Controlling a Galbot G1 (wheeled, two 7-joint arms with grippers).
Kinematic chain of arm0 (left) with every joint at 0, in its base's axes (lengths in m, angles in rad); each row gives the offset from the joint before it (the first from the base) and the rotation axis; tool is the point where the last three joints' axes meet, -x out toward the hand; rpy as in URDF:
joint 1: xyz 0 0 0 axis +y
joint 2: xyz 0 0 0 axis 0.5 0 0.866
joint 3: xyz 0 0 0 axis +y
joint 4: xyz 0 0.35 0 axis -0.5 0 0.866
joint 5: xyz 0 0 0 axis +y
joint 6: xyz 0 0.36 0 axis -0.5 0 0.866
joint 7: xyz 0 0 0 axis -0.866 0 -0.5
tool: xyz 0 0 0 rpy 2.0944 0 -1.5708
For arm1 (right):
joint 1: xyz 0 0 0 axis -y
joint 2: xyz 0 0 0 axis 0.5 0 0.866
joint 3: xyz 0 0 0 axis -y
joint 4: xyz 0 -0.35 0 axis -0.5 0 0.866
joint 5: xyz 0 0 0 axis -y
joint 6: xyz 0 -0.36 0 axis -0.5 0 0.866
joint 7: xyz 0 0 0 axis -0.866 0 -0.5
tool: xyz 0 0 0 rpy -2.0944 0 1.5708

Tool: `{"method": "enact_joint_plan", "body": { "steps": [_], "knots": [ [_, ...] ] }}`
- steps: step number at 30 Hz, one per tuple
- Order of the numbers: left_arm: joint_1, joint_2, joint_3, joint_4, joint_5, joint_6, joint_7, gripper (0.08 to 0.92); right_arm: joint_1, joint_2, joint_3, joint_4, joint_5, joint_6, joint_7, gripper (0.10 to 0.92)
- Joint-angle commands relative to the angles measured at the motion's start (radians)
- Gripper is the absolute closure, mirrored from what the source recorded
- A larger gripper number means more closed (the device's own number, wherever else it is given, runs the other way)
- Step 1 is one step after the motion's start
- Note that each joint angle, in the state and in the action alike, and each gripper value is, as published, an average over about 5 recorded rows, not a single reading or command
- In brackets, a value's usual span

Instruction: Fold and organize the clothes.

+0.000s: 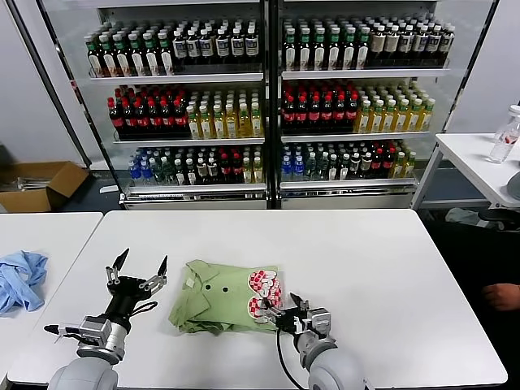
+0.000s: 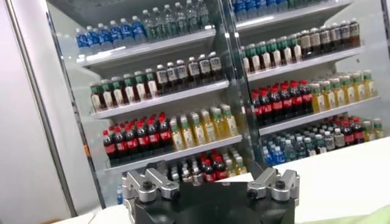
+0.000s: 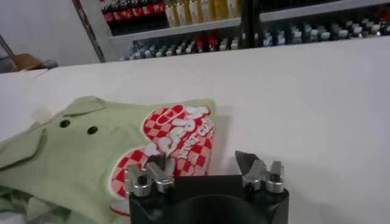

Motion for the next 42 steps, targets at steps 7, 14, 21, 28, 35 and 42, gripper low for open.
{"method": "enact_joint_plan", "body": {
  "steps": [7,14,21,28,35,42],
  "knots": [
    [0.003,-0.001,-0.014,0.017,-0.001,-0.046,-0.02,0.177,0.035,0.04,-0.038,-0.074,0.013,0.031,-0.055,0.507],
    [0.009,-0.007,0.011,0.027,0.026,-0.105,-0.018,0.177,0.019,0.008,0.008,0.009,-0.077,0.091,-0.084,0.707],
    [-0.006,-0.031,0.04,0.088,0.154,-0.217,0.018,0.177,-0.031,-0.071,0.161,0.107,-0.129,0.1,-0.077,0.872],
    [-0.034,-0.084,0.108,0.154,0.393,-0.361,-0.011,0.177,-0.193,-0.118,0.253,0.109,-0.219,0.144,-0.092,0.882],
    [-0.12,-0.114,0.096,0.203,0.706,-0.551,-0.03,0.177,-0.231,-0.085,0.233,0.113,-0.378,0.226,-0.075,0.865],
    [-0.171,-0.092,0.082,0.152,0.353,-0.42,0.04,0.177,-0.21,-0.119,0.285,0.184,-0.416,0.216,-0.122,0.679]
  ]
}}
